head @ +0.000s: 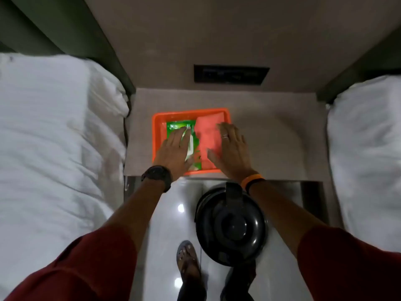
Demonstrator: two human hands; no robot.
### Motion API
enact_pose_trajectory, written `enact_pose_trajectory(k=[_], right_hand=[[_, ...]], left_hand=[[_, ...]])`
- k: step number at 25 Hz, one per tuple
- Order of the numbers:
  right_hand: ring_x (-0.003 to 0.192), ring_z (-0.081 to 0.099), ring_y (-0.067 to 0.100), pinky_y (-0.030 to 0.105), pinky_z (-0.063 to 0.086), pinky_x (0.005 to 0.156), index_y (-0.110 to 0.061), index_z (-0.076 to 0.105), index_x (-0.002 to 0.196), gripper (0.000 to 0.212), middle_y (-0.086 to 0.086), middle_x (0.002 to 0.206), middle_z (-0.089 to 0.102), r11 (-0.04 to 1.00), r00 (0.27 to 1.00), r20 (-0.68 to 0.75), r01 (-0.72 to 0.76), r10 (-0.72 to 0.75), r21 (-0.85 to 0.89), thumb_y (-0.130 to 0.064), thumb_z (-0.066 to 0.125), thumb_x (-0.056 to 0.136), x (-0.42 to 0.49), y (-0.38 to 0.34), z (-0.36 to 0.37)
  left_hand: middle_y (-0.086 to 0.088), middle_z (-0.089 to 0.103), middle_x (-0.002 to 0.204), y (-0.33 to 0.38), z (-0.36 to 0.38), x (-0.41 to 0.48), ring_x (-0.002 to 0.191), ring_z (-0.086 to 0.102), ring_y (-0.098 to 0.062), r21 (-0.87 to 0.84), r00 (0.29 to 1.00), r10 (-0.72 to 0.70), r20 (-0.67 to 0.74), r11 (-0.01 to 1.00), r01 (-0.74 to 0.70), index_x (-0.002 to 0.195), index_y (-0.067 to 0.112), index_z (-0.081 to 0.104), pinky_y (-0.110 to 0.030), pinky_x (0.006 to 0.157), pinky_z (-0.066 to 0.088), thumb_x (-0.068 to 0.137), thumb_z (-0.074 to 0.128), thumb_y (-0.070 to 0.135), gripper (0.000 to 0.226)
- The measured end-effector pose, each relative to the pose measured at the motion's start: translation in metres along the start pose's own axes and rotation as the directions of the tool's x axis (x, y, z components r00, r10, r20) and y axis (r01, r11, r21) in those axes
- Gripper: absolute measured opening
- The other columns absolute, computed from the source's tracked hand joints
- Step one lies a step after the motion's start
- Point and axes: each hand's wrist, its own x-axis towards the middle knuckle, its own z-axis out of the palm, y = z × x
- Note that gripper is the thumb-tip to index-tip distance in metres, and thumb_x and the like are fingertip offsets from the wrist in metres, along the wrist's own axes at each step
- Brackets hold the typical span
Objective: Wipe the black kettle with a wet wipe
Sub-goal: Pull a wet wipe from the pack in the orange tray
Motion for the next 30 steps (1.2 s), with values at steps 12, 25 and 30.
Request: enact_pose_trajectory(k=[12, 25, 30], right_hand=[[0.119, 0.060, 0.038, 0.046, 0.044, 0.105, -0.006, 0.067, 0.115, 0.038, 0.016, 0.124, 0.069, 0.831, 0.861, 0.323, -0.484, 0.394, 0.275, -0.016, 0.069, 0.078, 0.036, -0.031, 0.147], [0.128, 0.054, 0.035, 0.053, 0.039, 0.107, -0.034, 0.063, 0.130, 0.038, 0.008, 0.140, 0.048, 0.878, 0.864, 0.246, -0.472, 0.440, 0.086, -0.039, 0.064, 0.093, 0.051, -0.049, 0.161], [0.110, 0.069, 0.027, 0.038, 0.054, 0.096, -0.006, 0.073, 0.121, 0.031, 0.014, 0.124, 0.069, 0.631, 0.788, 0.059, -0.533, 0.613, 0.564, -0.024, 0.065, 0.097, 0.039, -0.031, 0.142]], left_hand=[[-0.023, 0.041, 0.137, -0.052, 0.116, 0.065, 0.122, 0.042, -0.042, -0.149, 0.971, -0.229, 0.064, 0.960, 0.236, 0.148, 0.019, 0.035, -0.046, 0.103, 0.039, 0.079, 0.076, 0.035, 0.082], [-0.013, 0.066, 0.125, -0.069, 0.106, 0.035, 0.108, 0.063, -0.026, -0.754, 0.890, -0.455, 0.017, 0.579, 0.310, 0.141, 0.010, 0.046, -0.007, 0.079, 0.038, 0.091, 0.061, 0.003, 0.052], [-0.014, 0.050, 0.143, -0.059, 0.108, 0.031, 0.122, 0.055, -0.026, -0.575, 0.968, -0.230, -0.104, 0.808, 0.130, 0.147, 0.009, 0.037, -0.029, 0.100, 0.049, 0.090, 0.060, -0.002, 0.063]])
